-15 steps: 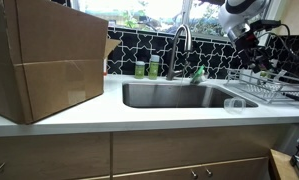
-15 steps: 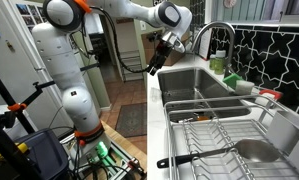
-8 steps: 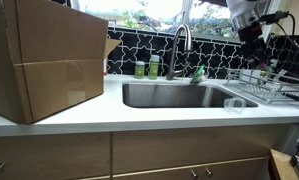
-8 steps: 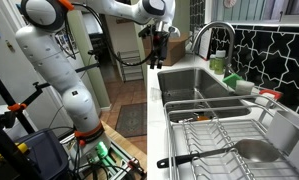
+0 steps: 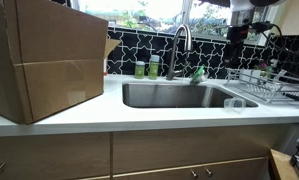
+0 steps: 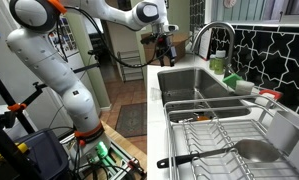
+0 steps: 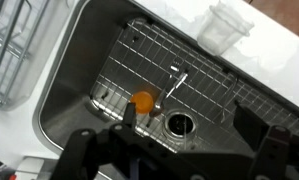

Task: Place the clear container upright.

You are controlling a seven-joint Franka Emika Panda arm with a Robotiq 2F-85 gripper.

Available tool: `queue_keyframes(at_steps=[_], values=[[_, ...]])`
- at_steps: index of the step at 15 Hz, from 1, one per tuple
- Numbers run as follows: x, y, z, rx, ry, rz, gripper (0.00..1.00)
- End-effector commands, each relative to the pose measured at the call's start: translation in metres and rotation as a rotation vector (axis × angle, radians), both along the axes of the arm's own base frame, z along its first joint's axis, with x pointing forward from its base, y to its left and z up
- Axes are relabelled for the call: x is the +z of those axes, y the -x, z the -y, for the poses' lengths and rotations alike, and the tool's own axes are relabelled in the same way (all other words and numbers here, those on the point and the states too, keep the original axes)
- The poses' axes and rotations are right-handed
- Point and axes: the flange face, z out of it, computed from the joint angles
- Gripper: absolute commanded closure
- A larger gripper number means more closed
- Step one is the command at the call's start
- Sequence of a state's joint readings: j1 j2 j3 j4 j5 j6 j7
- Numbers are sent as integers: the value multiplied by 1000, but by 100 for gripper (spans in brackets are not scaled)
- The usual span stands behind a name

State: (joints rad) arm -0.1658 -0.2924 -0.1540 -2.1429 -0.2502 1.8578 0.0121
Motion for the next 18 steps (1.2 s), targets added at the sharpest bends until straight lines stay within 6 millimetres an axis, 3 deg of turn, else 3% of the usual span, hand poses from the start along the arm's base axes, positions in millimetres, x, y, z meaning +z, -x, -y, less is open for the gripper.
queue_keyframes(at_steps=[1, 3, 11, 18], values=[[-2, -2, 1, 8, -3, 32, 0], [-5, -1, 3, 13, -7, 51, 0], [2, 3, -55, 423, 207, -16, 0], [-24, 31, -88, 699, 254, -105, 0]])
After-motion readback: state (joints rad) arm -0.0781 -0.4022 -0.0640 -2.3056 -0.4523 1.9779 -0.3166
